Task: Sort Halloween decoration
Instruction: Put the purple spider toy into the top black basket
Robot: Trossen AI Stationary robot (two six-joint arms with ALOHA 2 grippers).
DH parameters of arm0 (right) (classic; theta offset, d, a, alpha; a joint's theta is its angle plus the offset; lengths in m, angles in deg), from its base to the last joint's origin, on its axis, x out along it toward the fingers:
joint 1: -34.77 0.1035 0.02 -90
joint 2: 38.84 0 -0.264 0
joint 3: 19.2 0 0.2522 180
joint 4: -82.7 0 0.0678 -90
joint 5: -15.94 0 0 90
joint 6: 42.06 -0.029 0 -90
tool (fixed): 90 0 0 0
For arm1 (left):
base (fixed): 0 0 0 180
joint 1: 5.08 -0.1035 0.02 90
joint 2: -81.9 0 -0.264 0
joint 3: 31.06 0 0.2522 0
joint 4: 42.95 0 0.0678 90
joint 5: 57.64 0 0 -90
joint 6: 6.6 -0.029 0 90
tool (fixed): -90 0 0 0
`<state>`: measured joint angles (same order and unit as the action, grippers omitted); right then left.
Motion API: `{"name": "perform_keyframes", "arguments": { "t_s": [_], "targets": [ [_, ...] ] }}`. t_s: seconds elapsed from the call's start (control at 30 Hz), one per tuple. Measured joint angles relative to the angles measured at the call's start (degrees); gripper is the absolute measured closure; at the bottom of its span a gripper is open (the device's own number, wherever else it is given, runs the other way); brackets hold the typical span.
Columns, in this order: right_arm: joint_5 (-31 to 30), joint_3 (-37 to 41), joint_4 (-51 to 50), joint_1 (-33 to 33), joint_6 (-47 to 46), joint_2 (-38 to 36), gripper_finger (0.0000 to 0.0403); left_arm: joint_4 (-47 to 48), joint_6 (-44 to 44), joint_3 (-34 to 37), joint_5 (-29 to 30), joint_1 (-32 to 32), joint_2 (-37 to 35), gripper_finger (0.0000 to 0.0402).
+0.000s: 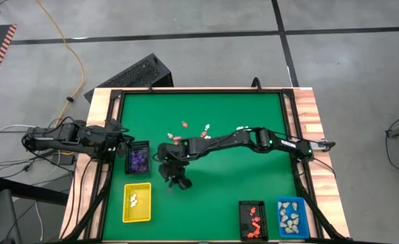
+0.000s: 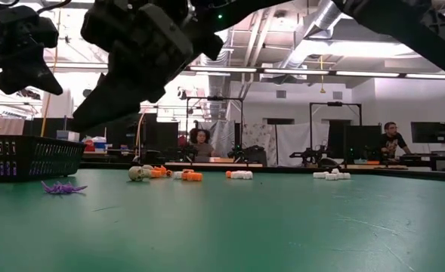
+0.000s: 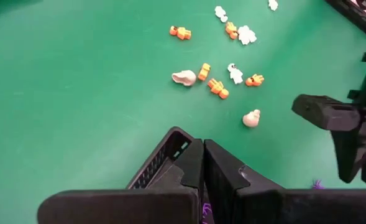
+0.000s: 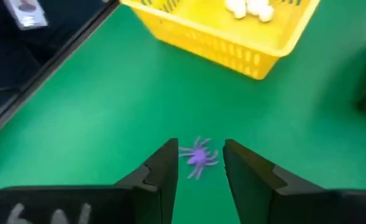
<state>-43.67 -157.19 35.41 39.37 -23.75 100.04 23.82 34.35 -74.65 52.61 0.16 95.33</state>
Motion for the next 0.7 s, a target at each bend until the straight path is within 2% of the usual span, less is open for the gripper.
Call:
{"name": "perform_keyframes", "arguments": {
  "t_s": [0.2,0.47,0.57,0.7],
  "targets": [
    [-1.36,2.14,-7.28,0.02,-0.22,-4.42,0.0265,0.02,0.0,0.0,0.2,0.0,0.02,0.0401],
    [-11.71,7.31,-13.31,-3.8,2.5,-23.68,0.0277,-0.05,0.0,0.0,0.61,0.0,0.02,0.0401],
    [-14.0,14.71,-12.6,-5.17,1.34,-32.46,0.0281,-0.33,0.11,0.0,1.07,0.0,0.02,0.0401],
    [-16.15,33.54,-4.01,-6.7,-4.84,-45.14,0.0282,-2.43,0.08,0.02,1.17,0.0,0.02,0.0401]
  ]
}}
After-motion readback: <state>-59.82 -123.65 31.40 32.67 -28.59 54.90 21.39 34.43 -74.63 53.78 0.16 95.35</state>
